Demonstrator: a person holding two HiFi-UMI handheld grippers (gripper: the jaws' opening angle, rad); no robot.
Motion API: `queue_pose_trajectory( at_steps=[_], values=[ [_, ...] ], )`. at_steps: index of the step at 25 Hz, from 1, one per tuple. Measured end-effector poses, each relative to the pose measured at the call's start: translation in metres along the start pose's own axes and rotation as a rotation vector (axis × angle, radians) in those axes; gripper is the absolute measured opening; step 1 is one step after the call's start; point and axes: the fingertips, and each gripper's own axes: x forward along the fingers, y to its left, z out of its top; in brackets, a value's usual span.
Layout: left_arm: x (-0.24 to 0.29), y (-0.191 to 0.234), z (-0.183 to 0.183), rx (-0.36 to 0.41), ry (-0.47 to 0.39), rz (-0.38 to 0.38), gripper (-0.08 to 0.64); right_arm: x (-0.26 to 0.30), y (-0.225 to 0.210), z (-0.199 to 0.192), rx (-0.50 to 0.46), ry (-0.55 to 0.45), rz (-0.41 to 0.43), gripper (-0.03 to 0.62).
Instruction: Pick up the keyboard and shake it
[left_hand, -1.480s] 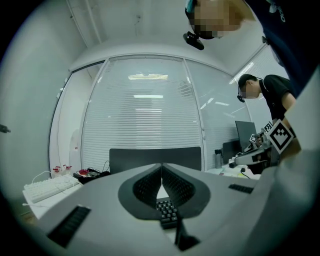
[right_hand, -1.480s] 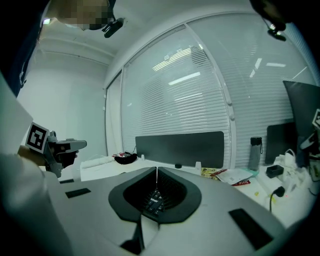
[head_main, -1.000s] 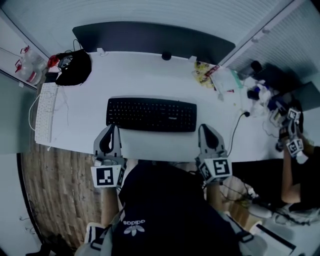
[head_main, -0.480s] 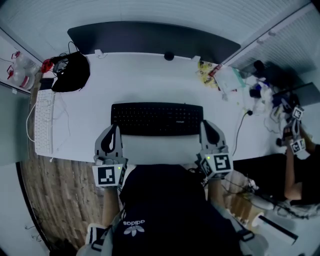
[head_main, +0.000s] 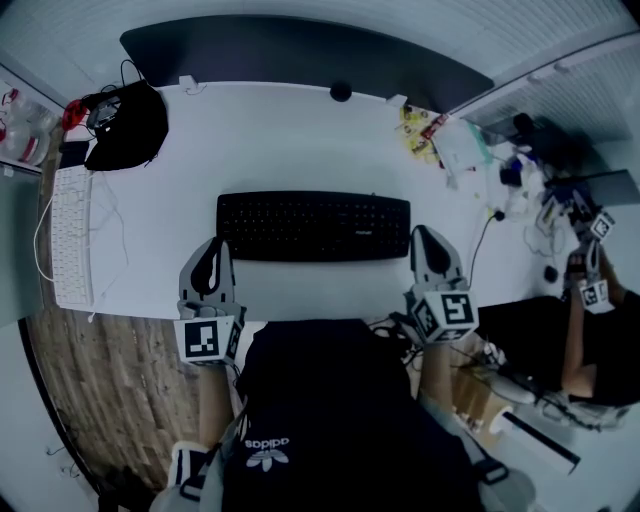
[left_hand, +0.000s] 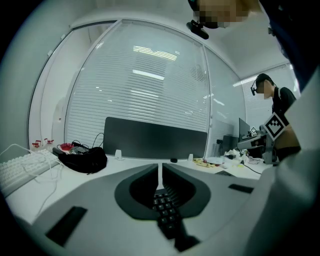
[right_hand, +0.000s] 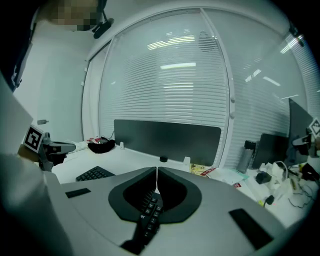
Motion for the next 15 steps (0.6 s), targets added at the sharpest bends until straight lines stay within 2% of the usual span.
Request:
queue_pose_trajectory(
  at_steps=[3, 6, 8, 15],
  values=[
    [0.005, 0.009, -0.019, -0.016, 0.046, 0.02, 0.01, 0.003, -0.005, -0.01, 0.037, 0.043, -0.002, 0.008],
    [0.013, 0.025, -0.046, 0.006, 0.128, 0.039, 0.089, 0.008, -0.005, -0.021, 0.053, 0.085, -0.016, 0.008],
    [0.018, 0.033, -0.063, -0.009, 0.2, 0.043, 0.114, 0.016, -0.006, -0.029, 0.054, 0.11, -0.021, 0.008],
    [0.033, 0.037, -0.108, -0.051, 0.337, 0.005, 0.184, 0.038, -0.018, -0.051, 0.132, 0.125, -0.035, 0.008]
  ],
)
